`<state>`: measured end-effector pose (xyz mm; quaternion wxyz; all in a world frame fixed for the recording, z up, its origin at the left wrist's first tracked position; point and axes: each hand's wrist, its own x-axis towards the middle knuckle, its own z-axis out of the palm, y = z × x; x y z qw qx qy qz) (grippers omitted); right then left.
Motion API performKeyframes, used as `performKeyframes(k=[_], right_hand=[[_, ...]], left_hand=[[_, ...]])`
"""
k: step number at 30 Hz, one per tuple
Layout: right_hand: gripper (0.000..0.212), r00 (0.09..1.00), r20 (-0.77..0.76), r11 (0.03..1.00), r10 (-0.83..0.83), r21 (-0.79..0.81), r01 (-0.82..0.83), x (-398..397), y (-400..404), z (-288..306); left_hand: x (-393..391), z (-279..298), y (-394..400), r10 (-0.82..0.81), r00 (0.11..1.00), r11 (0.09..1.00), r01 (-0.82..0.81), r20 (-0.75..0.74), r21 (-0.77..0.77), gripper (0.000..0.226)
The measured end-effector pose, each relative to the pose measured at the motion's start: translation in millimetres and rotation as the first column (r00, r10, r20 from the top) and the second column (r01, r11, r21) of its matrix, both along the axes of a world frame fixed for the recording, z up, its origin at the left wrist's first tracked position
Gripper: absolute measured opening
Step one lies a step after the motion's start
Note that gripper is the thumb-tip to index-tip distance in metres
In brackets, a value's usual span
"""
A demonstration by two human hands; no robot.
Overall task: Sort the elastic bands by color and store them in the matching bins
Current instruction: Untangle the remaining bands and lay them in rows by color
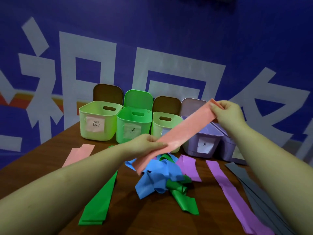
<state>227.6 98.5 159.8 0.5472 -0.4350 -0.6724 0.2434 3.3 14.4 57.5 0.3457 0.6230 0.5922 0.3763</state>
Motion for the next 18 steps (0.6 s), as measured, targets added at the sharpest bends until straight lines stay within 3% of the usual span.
performKeyframes(k=[3, 9, 14, 18], right_hand=[[0.019, 0.999, 0.035, 0.999, -0.021, -0.042, 0.022, 11, 6, -15], [0.014, 0.996, 0.079, 0.99, 0.035, -0.136, -0.024, -9, 8, -40], [0.012, 0.984, 0.076, 0.96, 0.161, -0.244, -0.138, -51, 10, -63], [0.006, 0.954, 0.07, 0.926, 0.292, -0.27, -0.264, -99, 12, -67]], left_hand=[[-23, -3, -9, 0.056, 0.998, 0.998, -0.056, 0.005, -0.035, 0.035], [-64, -3, -27, 0.158, 0.97, 0.987, -0.159, -0.187, 0.005, 0.045], [-107, -4, -64, 0.214, 0.945, 0.973, -0.229, -0.249, -0.035, 0.039], [-131, -4, -100, 0.22, 0.944, 0.952, -0.263, -0.244, -0.156, 0.039]])
